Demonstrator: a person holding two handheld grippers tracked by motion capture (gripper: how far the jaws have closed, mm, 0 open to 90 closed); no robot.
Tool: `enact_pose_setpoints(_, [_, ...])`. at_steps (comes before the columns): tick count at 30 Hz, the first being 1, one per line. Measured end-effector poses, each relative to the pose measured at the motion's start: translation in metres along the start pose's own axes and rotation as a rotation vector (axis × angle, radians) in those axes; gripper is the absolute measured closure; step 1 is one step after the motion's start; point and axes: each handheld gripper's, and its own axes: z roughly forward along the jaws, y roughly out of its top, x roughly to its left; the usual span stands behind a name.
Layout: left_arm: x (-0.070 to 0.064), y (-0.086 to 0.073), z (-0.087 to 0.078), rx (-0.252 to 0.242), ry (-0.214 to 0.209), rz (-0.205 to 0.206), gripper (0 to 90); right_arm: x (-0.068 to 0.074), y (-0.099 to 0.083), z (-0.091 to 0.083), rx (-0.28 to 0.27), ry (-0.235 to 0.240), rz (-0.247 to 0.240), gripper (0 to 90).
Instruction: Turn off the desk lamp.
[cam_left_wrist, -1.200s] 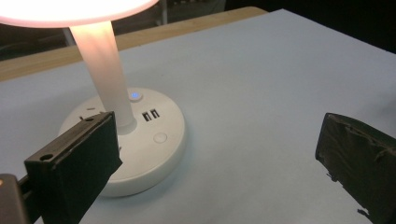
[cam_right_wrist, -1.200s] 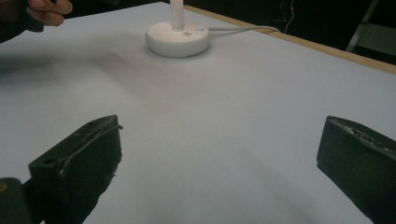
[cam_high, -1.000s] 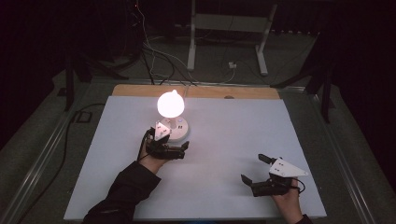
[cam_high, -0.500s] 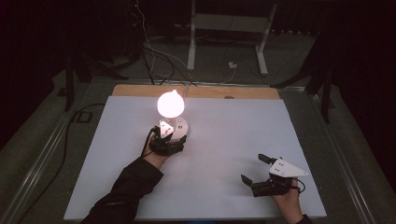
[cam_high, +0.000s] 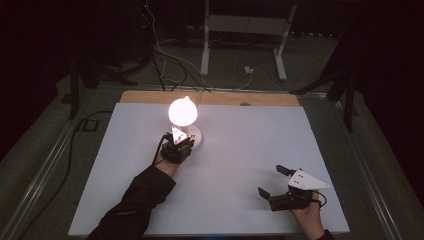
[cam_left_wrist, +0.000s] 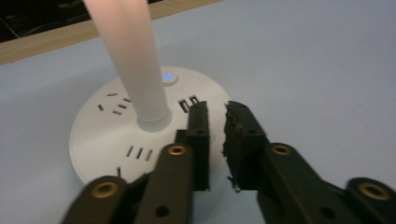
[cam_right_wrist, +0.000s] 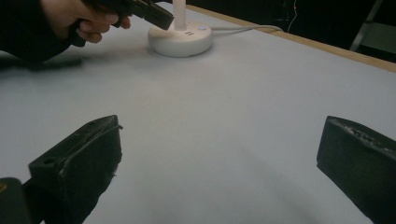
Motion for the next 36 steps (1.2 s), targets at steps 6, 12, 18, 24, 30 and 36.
enact_pose_setpoints(6, [0.007,0.001,0.004,-0.003,-0.009,-0.013,90.0,0.0,0.0,0.0,-0.003,0.0,0.0,0.0])
enact_pose_setpoints(12, [0.004,0.0,0.009,-0.007,0.002,0.045,90.0,0.0,0.0,0.0,-0.001,0.0,0.001,0.0])
enact_pose_setpoints(18, [0.006,-0.002,0.016,0.008,0.011,0.058,90.0,-0.001,0.0,-0.001,-0.003,-0.002,0.001,0.0])
enact_pose_setpoints(24, [0.007,-0.003,0.018,0.01,0.005,0.055,90.0,-0.002,0.0,-0.001,-0.005,-0.002,0.005,0.0])
enact_pose_setpoints(30, [0.003,-0.004,0.018,0.009,0.031,0.12,90.0,-0.001,0.0,-0.001,-0.003,-0.003,0.005,0.0])
enact_pose_setpoints(36, [0.006,-0.006,0.018,0.003,0.03,0.076,90.0,-0.002,0.0,-0.001,-0.001,-0.007,0.003,0.0])
